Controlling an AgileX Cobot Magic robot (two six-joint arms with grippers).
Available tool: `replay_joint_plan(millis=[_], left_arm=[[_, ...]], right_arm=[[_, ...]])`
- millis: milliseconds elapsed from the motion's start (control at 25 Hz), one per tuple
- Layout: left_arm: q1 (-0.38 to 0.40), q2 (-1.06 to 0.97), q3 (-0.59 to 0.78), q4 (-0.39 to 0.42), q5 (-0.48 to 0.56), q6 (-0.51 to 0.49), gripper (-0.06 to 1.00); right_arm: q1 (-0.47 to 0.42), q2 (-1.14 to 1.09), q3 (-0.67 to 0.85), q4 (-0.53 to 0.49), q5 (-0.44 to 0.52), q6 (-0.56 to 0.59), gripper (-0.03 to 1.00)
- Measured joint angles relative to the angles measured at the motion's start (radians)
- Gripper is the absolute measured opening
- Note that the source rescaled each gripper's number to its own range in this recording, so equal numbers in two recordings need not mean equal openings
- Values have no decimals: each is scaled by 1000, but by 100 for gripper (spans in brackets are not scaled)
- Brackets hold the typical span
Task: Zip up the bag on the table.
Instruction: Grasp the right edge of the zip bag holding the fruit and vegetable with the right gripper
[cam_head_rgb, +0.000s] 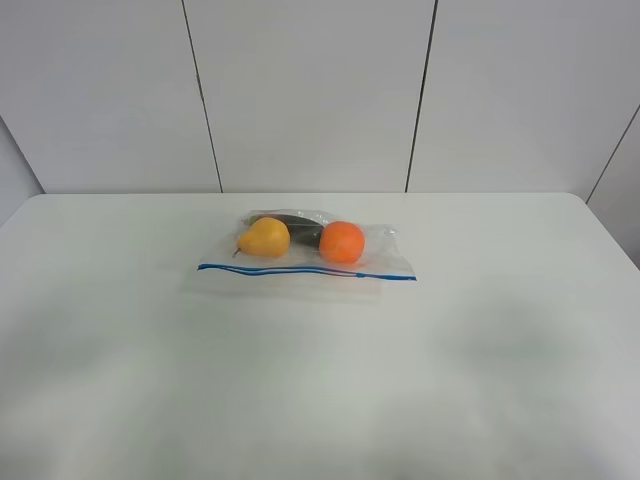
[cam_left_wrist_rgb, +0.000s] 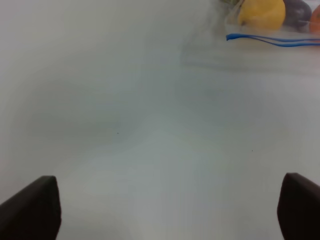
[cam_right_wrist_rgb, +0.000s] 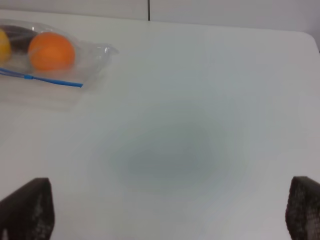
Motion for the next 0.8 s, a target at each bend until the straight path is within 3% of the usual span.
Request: replay_joint_plan(millis=[400,520,800], left_arm=[[0,0,0,0,0,0,100],[0,0,0,0,0,0,100],[0,0,0,0,0,0,100]], right_arm=[[0,54,-43,10,-8,51,100],[0,216,-138,32,-8,104,100],[0,732,-420,70,-6,113,100]])
